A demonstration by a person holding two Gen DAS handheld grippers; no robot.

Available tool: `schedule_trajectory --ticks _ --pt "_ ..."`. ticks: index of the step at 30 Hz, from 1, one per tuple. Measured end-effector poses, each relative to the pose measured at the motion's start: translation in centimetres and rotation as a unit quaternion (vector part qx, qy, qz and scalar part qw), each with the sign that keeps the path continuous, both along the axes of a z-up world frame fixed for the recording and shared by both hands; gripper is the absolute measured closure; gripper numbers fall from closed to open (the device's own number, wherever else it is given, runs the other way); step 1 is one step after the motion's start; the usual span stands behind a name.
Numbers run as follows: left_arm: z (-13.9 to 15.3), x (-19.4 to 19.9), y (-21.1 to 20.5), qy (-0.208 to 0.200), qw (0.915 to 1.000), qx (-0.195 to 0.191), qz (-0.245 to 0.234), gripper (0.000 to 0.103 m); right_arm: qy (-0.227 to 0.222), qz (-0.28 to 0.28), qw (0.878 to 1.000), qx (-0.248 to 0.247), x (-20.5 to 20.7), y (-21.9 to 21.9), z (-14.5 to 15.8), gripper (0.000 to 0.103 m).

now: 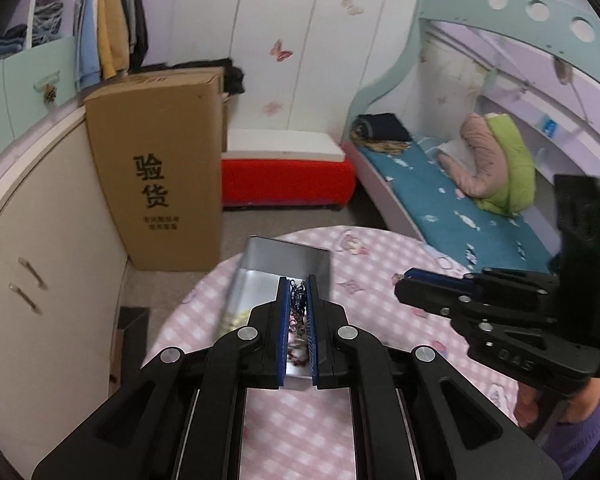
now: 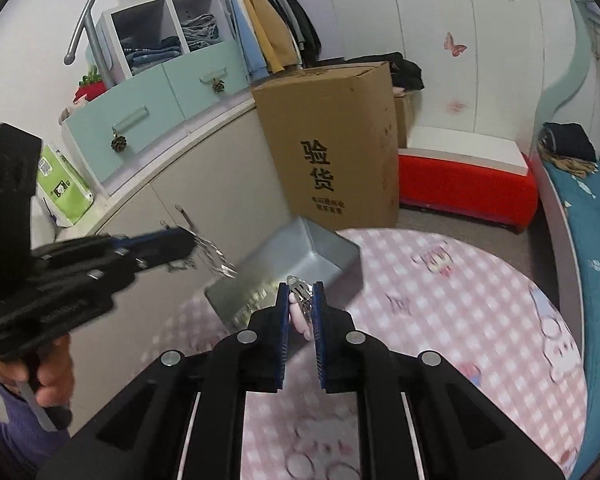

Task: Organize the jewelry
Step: 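Carry both chains into the grey tin and open both grippers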

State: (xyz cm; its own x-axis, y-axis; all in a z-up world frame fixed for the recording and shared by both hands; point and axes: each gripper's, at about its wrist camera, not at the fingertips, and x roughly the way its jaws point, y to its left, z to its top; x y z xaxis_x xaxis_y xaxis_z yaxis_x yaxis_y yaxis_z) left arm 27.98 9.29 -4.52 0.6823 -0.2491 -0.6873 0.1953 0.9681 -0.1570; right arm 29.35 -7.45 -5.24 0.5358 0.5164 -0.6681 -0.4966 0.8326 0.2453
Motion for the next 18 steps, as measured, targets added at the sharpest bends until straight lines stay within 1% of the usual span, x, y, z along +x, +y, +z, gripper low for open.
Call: schedule_trajectory --ticks 4,6,8,11,13,16,18 --pt "-1.2 1.9 1.1 0.024 0.9997 -0.002 0.007 0.095 0.016 0.009 1.0 -0.003 1.8 2.3 -0.6 0.092" --pt "-2.2 2.7 1.4 0.042 0.9991 -0.006 0.006 0.095 0.028 0.011 1.0 -0.001 2.6 3.1 -1.2 0.092" --pt "-3.4 3.2 1.5 0.055 0.9985 -0.001 0.006 0.094 0.039 0.014 0.999 -0.002 3.1 3.9 -1.7 0.092" --pt "-4.8 3.4 1.8 0.071 0.9974 -0.01 0.007 0.094 0.055 0.016 0.998 -0.005 3.8 4.9 -2.7 0.092" --pt "-5.5 3.7 2.1 0.077 0.997 -0.013 0.008 0.094 0.065 0.015 0.998 -0.009 4.3 5.2 -3.3 0.092" --pt "-6.2 3.8 2.6 0.083 0.9961 -0.028 0.01 0.092 0.079 0.013 0.997 -0.018 5.0 5.9 -4.3 0.092" --pt "-6.3 3.9 2.8 0.085 0.996 -0.026 0.013 0.092 0.085 0.011 0.996 -0.019 5.2 6.0 -4.8 0.092"
